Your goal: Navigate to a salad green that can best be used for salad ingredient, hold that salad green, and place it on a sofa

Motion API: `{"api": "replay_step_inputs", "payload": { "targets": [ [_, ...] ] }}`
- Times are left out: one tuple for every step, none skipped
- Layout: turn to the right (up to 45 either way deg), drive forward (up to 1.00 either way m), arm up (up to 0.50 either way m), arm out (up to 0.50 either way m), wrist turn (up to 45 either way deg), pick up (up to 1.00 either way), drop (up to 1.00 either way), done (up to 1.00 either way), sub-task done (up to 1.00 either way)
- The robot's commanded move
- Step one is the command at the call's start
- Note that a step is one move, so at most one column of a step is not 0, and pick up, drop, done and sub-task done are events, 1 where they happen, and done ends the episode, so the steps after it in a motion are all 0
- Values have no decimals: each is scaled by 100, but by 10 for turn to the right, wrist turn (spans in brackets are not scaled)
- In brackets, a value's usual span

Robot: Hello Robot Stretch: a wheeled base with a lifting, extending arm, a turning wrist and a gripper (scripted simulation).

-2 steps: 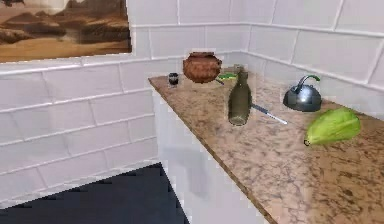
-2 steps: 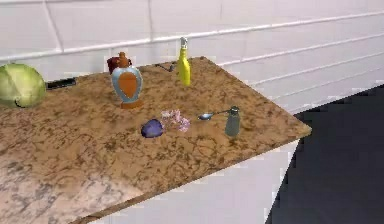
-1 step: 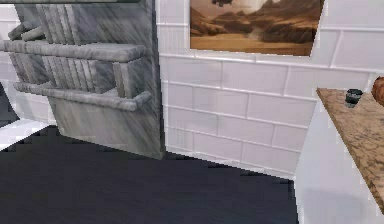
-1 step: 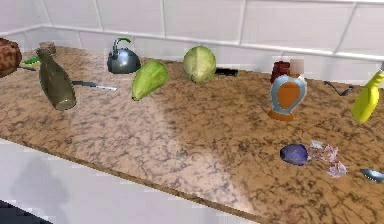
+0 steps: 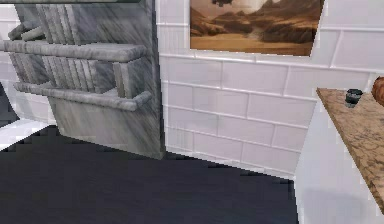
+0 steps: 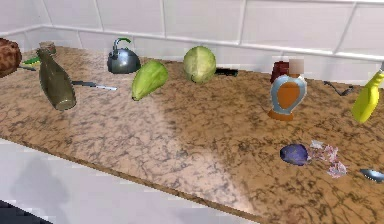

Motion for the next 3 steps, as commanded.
{"api": "replay_step_inputs", "payload": {
  "targets": [
    [0,0,38,0,0,0,0,0,0],
    [0,0,0,50,0,0,0,0,0],
    [0,0,0,0,450,0,0,0,0]
  ]
}}
